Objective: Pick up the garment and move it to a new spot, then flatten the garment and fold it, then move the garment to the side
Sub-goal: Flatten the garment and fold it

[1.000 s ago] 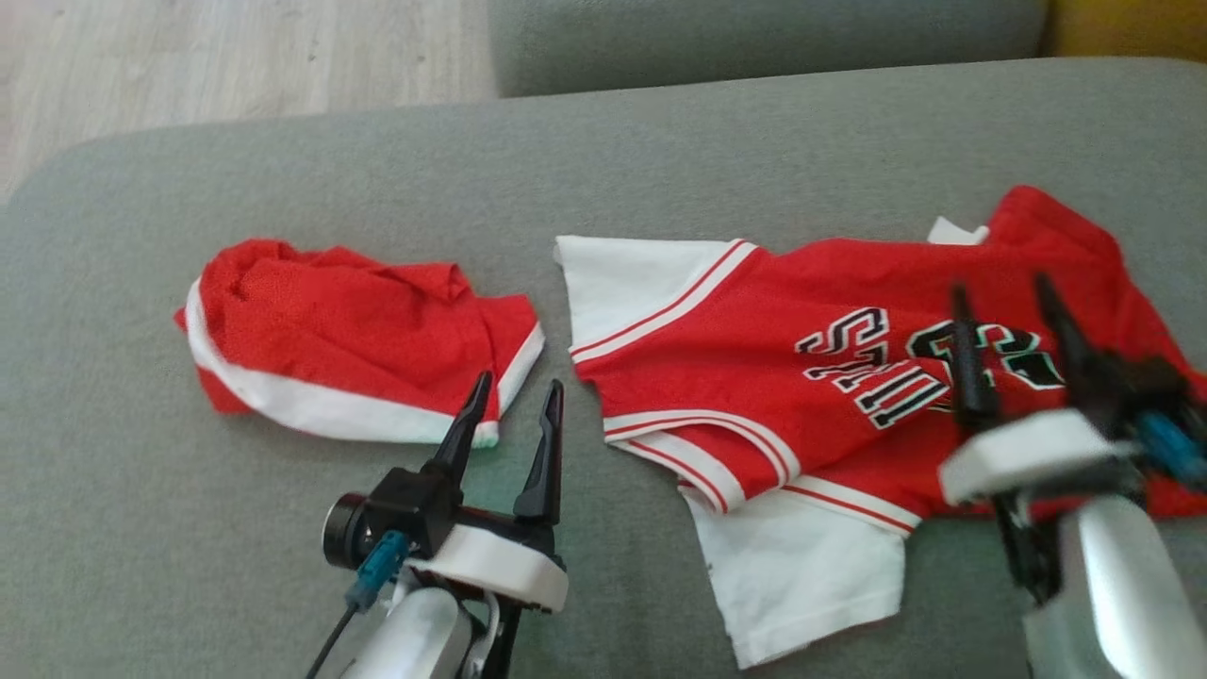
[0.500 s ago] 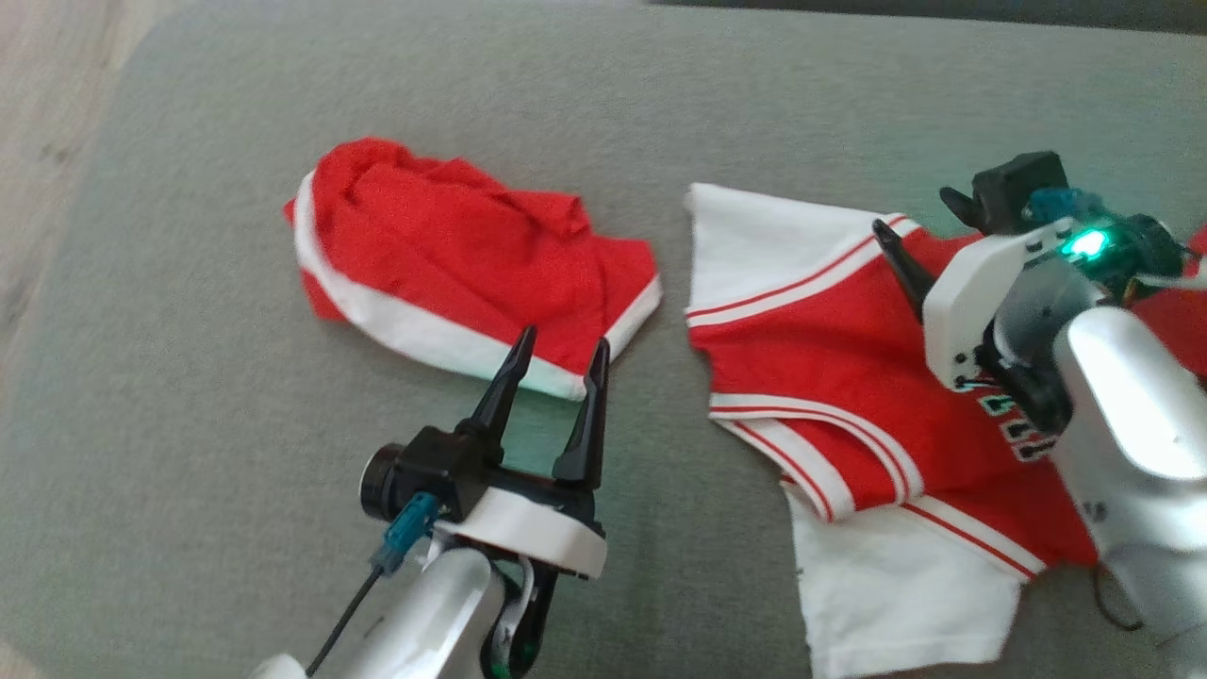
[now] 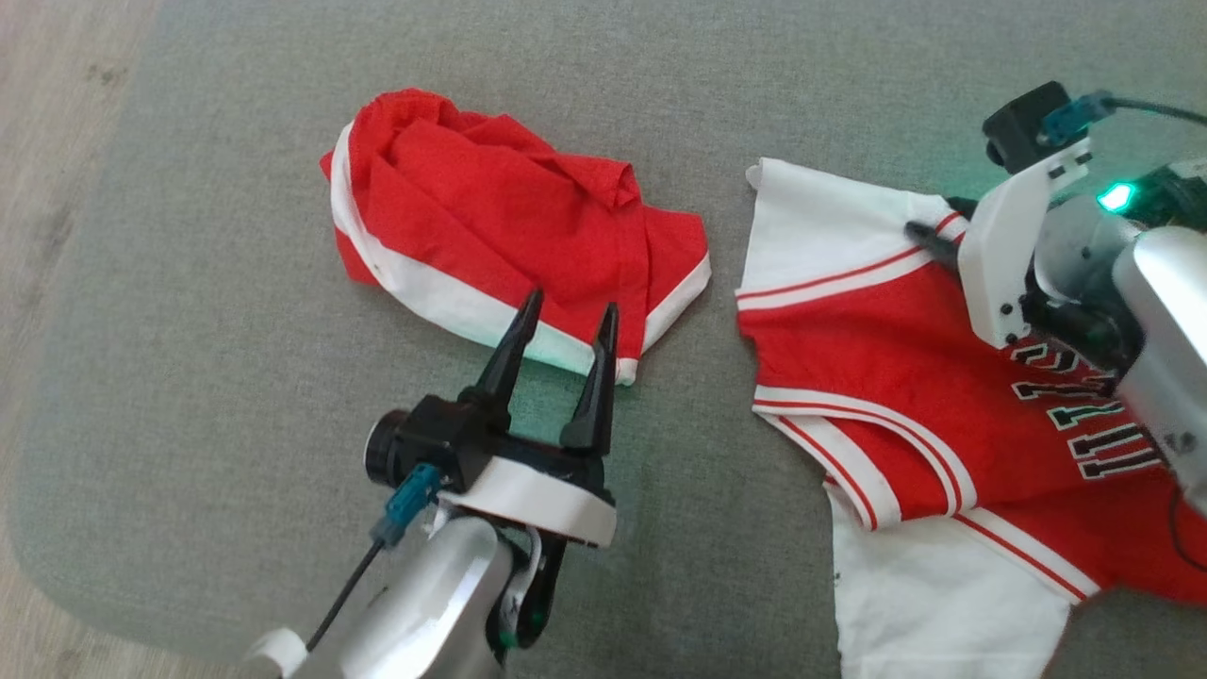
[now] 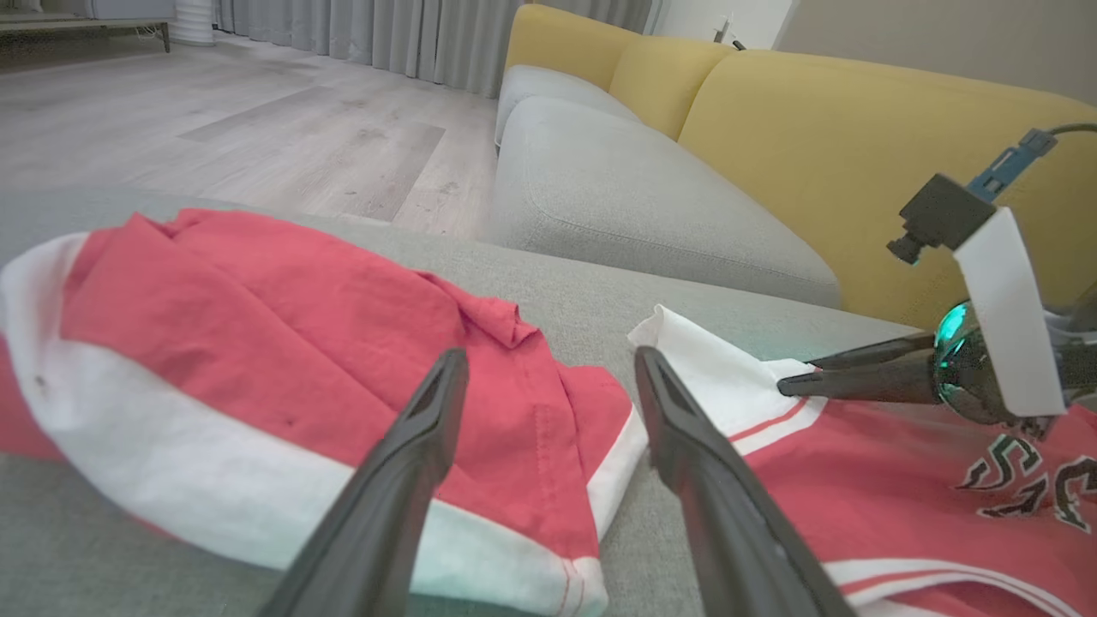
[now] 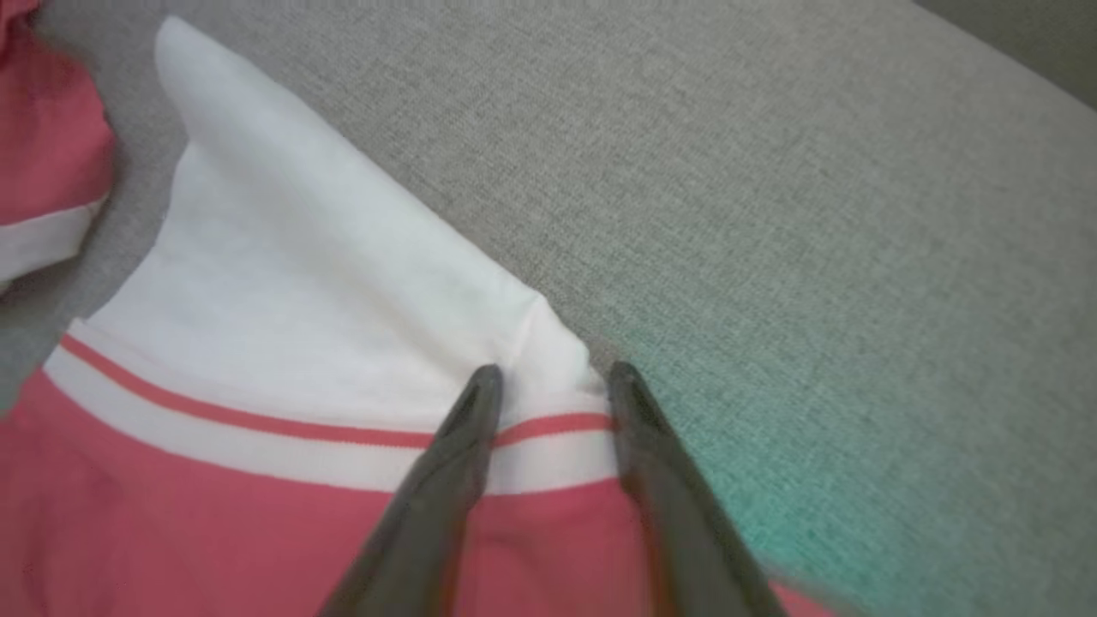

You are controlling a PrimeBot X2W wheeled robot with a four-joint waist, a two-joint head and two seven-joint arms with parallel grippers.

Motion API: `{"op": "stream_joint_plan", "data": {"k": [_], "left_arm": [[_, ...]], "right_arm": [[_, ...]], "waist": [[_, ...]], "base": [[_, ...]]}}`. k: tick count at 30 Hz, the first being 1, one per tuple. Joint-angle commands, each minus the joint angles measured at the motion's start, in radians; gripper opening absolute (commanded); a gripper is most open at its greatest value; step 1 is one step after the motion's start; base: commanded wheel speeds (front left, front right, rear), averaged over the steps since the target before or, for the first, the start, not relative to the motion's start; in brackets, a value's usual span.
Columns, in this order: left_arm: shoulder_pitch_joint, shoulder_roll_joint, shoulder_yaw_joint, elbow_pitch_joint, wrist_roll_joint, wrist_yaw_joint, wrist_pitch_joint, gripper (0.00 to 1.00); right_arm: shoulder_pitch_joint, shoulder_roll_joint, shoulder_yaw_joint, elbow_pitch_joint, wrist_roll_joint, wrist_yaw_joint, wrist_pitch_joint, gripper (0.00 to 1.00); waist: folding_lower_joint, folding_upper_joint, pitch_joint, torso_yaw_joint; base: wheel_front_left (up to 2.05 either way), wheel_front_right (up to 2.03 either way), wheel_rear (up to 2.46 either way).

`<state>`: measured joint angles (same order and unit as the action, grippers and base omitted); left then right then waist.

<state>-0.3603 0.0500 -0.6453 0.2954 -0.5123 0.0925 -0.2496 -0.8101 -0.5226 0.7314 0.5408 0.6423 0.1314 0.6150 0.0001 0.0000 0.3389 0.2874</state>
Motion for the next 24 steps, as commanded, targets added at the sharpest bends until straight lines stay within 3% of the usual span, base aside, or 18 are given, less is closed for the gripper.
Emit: {"op": "stream_joint_plan", "data": {"k": [1, 12, 24], "left_arm": [[-0.036, 0.000, 0.028, -0.036, -0.007, 0.005, -0.012, 1.00], [-0.047, 0.000, 0.029, -0.047, -0.012, 0.005, -0.012, 1.00], [-0.048, 0.000, 0.025, -0.056, -0.018, 0.001, -0.012, 1.00]], "right_arm": [[0.021, -0.022, 0.020, -0.013, 0.014, -0.001, 0.006, 0.00], [-0.137, -0.059, -0.070, 0.052, -0.034, -0.001, -0.265, 0.00], [-0.370, -0.020, -0.277, 0.336, -0.312, -0.001, -0.573, 0.00]], "waist": [[-0.0001, 0.0000, 0.006, -0.003], [-0.0001, 0.0000, 0.029, -0.004], [-0.0001, 0.0000, 0.048, 0.030]], "base": [[0.00, 0.00, 0.00], [0.00, 0.00, 0.00], [0.00, 0.00, 0.00]]}}
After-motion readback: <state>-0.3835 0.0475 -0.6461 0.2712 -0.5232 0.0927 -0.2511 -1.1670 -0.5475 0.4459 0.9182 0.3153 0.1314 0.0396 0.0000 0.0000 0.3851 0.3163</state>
